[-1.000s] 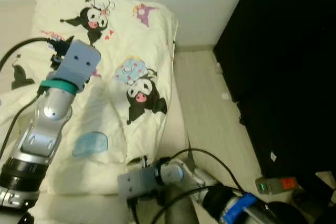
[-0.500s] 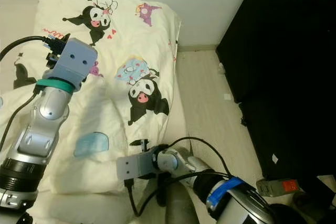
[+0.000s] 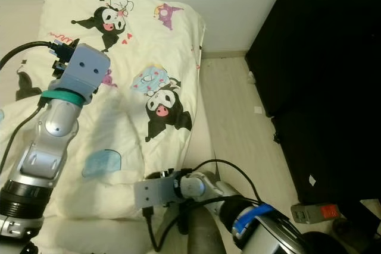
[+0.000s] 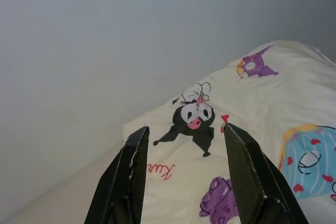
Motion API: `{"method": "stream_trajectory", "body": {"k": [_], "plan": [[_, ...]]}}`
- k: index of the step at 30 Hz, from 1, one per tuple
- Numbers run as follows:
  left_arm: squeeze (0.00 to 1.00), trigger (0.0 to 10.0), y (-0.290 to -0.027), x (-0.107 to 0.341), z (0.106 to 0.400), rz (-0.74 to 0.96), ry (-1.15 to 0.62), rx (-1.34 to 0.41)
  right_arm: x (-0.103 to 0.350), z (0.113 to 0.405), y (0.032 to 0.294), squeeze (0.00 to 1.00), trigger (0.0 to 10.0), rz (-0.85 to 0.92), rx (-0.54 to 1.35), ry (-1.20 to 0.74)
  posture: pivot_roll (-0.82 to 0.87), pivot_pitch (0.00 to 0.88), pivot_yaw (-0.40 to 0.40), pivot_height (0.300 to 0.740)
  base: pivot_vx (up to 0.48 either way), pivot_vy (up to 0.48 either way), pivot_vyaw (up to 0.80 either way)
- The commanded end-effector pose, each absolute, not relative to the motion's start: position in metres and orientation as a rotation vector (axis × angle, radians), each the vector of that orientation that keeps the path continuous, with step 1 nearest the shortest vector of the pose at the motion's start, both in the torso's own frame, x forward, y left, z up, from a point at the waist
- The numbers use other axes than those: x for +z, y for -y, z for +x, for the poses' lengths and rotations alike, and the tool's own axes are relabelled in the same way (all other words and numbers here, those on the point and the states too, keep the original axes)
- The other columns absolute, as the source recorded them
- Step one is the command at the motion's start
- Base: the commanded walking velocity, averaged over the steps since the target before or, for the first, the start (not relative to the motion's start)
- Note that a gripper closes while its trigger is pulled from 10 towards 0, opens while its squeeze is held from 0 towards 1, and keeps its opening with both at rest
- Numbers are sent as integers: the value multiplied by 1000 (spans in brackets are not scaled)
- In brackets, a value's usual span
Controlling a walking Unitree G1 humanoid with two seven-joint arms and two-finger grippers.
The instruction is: Clean up the room
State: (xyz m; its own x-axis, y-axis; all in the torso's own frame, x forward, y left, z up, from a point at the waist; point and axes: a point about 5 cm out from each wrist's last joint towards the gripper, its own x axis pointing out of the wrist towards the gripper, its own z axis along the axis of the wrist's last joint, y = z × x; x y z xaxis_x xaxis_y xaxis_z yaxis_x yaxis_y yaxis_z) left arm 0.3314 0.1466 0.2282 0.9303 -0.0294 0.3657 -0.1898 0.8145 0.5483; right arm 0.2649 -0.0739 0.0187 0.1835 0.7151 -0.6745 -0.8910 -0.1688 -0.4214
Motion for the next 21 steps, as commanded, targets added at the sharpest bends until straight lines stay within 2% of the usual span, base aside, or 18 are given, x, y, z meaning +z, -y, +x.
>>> {"method": "stream_trajectory", "body": {"k": [1, 3, 6, 7, 8, 10, 12, 14, 17, 21], "plan": [[0, 10000, -145, 224, 329, 633, 361, 81, 11, 255, 77, 0, 0, -968, 1487, -276, 17, 269, 6, 740, 0, 0, 0], [0, 10000, -145, 224, 329, 631, 361, 81, 8, 249, 87, 0, 0, -977, 1528, -314, 13, 270, 5, 740, 0, 0, 0], [0, 10000, -146, 223, 329, 627, 359, 83, 4, 226, 124, 0, 0, -1013, 1648, -457, -3, 272, -1, 740, 0, 0, 0], [0, 10000, -146, 223, 329, 627, 359, 83, 4, 226, 124, 0, 0, -1013, 1648, -457, -3, 272, -1, 740, 0, 0, 0], [0, 10000, -146, 223, 330, 626, 359, 83, 6, 219, 136, 0, 0, -1024, 1671, -509, -7, 273, -2, 740, 0, 0, 0], [0, 10000, -146, 223, 330, 626, 359, 83, 6, 219, 136, 0, 0, -1024, 1671, -509, -7, 273, -2, 740, 0, 0, 0], [0, 10000, -145, 222, 330, 623, 357, 83, 10, 209, 158, 0, 0, -1064, 1697, -609, -18, 277, -2, 740, 0, 0, 0], [0, 10000, -145, 222, 330, 623, 357, 83, 10, 209, 158, 0, 0, -1064, 1697, -609, -18, 277, -2, 740, 0, 0, 0], [0, 10000, -144, 222, 330, 620, 356, 80, 20, 195, 187, 0, 0, -1128, 1715, -738, -20, 278, 1, 740, 0, 0, 0], [0, 10000, -144, 222, 330, 619, 356, 80, 22, 193, 190, 0, 0, -1135, 1714, -750, -20, 278, 1, 740, 0, 0, 0]]}}
